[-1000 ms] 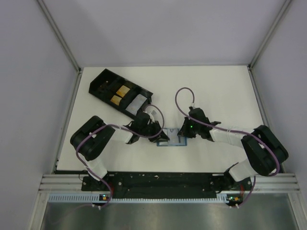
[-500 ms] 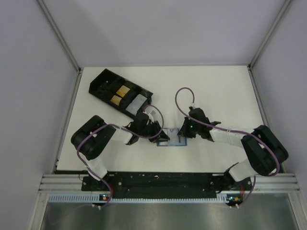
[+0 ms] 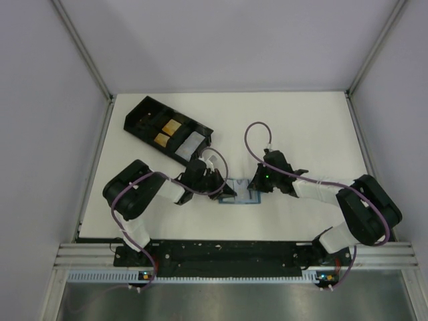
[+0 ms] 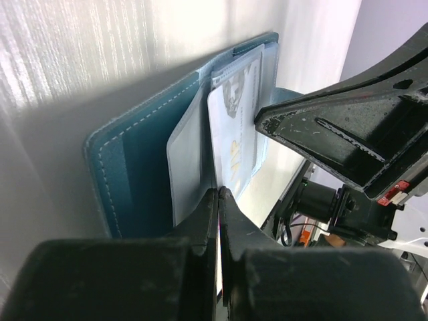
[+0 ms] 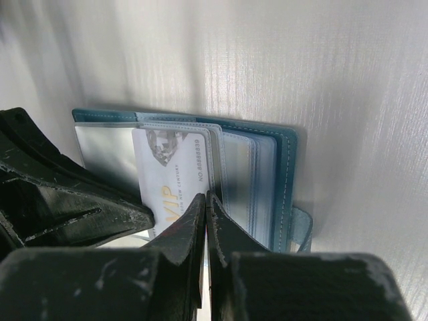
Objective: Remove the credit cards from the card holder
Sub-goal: Remove the credit card from the card holder.
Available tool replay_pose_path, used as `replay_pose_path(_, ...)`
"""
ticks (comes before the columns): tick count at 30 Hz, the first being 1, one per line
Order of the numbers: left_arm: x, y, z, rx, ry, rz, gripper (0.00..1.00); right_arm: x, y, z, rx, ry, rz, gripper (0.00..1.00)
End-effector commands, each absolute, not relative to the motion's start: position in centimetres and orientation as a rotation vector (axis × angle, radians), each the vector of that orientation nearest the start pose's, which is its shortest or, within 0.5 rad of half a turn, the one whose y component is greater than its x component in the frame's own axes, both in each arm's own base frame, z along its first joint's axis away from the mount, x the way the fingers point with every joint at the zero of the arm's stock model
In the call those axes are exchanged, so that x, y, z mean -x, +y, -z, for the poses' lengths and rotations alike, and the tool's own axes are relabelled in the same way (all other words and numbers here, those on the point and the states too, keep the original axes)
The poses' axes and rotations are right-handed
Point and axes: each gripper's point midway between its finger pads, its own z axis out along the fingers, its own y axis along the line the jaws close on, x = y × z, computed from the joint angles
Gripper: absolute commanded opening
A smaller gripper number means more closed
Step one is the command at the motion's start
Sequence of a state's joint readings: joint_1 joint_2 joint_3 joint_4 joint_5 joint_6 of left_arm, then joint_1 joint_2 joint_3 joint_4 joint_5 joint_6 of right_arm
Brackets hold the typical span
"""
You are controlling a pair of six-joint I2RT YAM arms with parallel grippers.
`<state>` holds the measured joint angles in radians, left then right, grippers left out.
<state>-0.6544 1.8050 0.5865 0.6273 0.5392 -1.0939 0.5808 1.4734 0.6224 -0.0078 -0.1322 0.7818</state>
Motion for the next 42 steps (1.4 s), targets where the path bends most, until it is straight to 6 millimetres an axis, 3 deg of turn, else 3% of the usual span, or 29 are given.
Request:
replay_pose_path(1,-23.2,-32.6,-3.4,0.184,2.453,1.509,0.0,-22.9,19.0,1.5,-0.245,2.72,-0.498,0.0)
replay_pose_path(12,-22.4,-30.7,-2.6,0.21,2.456,1.492,0.0,-22.8,18.2,1.9,-0.27,2.738,-0.456,0.0)
replay_pose_path(25,-22.3,-27.9,-3.1,0.186,2.421,1.446,0.0,-23.7,18.8,0.8,-0.207,2.703,-0.487,0.0)
replay_pose_path(28,-21.9,-27.9,-3.7,0.161,2.392,1.496,0.0,-24.2,19.2,-0.4,-0.156,2.665,-0.514,0.01)
replay_pose_path(33,-21.4,-28.0,-4.9,0.083,2.333,1.551,0.0,-25.7,20.0,-3.8,-0.071,2.566,-0.564,0.1)
replay_pose_path(42,-21.2,-28.4,-8.2,-0.067,2.184,1.647,0.0,-26.9,22.4,-9.8,0.214,2.38,-0.714,0.45)
